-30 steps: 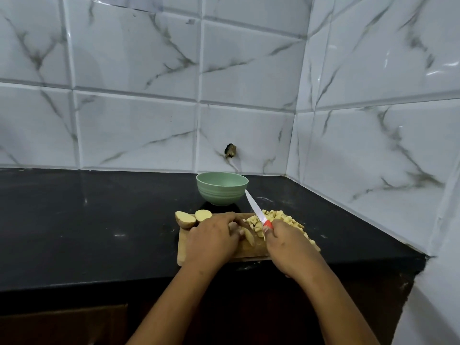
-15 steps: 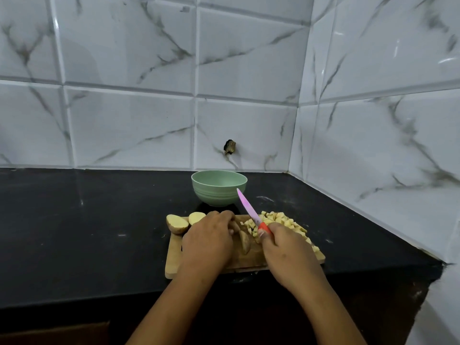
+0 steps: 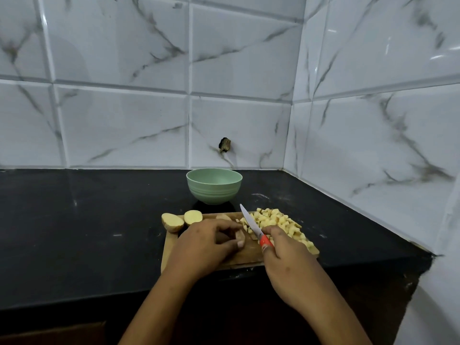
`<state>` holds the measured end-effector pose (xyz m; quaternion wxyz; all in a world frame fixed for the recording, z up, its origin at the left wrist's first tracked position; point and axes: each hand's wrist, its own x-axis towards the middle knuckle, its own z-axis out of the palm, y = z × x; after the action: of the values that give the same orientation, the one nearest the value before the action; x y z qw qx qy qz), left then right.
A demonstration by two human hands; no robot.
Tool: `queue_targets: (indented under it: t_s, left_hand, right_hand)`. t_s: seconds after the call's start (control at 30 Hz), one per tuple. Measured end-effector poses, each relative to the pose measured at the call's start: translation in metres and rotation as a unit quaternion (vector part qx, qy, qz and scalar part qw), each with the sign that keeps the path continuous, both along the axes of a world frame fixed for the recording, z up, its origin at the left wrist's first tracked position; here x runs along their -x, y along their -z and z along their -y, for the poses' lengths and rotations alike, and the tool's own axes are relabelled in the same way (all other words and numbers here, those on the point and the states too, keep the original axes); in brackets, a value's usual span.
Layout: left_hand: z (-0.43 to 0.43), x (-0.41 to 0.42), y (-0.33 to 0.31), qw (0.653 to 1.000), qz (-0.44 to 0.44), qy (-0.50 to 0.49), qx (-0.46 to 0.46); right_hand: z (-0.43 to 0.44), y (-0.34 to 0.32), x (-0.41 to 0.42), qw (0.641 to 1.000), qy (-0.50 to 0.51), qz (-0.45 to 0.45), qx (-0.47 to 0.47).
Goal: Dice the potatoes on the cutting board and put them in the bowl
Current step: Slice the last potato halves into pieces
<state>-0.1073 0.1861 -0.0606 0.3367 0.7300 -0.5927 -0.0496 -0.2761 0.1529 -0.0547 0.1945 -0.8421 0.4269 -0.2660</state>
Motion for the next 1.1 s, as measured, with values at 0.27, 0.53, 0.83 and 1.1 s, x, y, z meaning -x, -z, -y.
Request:
queue_targets:
  t_s: [0.27,0.53,0.83,1.1]
  left_hand:
    - [0.001,0.001,0.0,0.999,-0.031,-0.005,0.002]
    - [0.006,0.0,0.002,0.998,-0.059,-0.019,0.019]
    - [0.006,0.004,0.002,0.998,-0.034,-0.036,0.028]
    - [0.004,0.004,0.002,0.999,-0.001,-0.039,0.034]
  right_hand:
    - [-0.026,-0.012,0.0,0.995,0.038,-0.084,0.042]
    - [-0.035,-0.018,-0.005,0.987,0.04,-0.154,-0.002]
    - [-0.033,-0.024,-0.02,0.97,0.036,-0.233,-0.057]
    - [-0.03,-0.037,-0.007,0.976,0.077,-0.193,0.067]
